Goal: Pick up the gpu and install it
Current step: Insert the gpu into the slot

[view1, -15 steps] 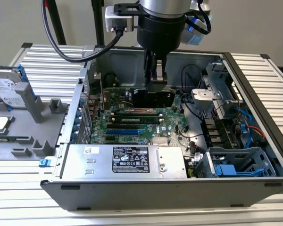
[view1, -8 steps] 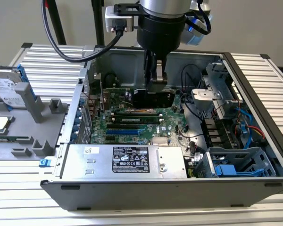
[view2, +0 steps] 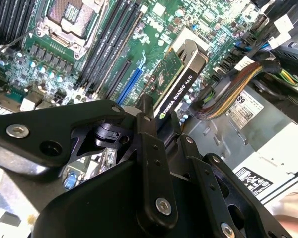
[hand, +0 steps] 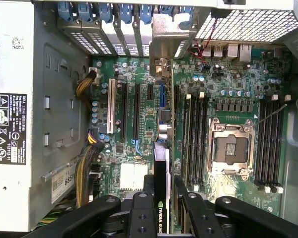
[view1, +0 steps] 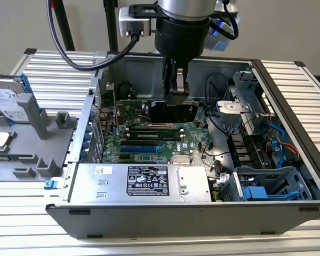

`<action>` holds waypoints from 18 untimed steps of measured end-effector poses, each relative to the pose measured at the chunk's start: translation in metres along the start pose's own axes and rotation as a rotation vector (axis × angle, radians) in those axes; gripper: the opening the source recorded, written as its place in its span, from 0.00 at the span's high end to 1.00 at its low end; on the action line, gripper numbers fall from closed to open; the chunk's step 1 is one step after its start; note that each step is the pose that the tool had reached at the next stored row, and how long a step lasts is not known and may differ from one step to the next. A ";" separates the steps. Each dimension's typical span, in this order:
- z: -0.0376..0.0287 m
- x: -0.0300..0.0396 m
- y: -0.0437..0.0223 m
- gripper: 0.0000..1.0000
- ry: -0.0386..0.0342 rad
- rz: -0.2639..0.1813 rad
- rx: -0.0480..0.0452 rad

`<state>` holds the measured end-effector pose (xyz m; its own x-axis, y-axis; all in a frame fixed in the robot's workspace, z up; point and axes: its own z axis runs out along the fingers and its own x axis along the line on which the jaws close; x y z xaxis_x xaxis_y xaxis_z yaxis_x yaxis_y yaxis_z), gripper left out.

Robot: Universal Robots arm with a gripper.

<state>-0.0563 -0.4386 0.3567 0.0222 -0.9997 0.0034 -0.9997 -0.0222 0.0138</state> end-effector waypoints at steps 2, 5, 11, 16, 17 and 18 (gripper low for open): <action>0.0011 0.0001 0.0000 1.00 0.0000 0.000 0.0000; 0.0032 0.0001 0.0000 1.00 0.0000 0.000 0.0000; 0.0077 0.0000 -0.0001 1.00 0.0001 0.000 0.0000; 0.0099 0.0000 -0.0001 1.00 0.0002 0.000 -0.0001; 0.0099 0.0000 -0.0001 1.00 0.0003 0.000 -0.0002; 0.0099 0.0001 -0.0001 1.00 0.0002 0.000 -0.0001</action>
<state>-0.0563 -0.4387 0.3468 0.0222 -0.9997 0.0037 -0.9997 -0.0222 0.0140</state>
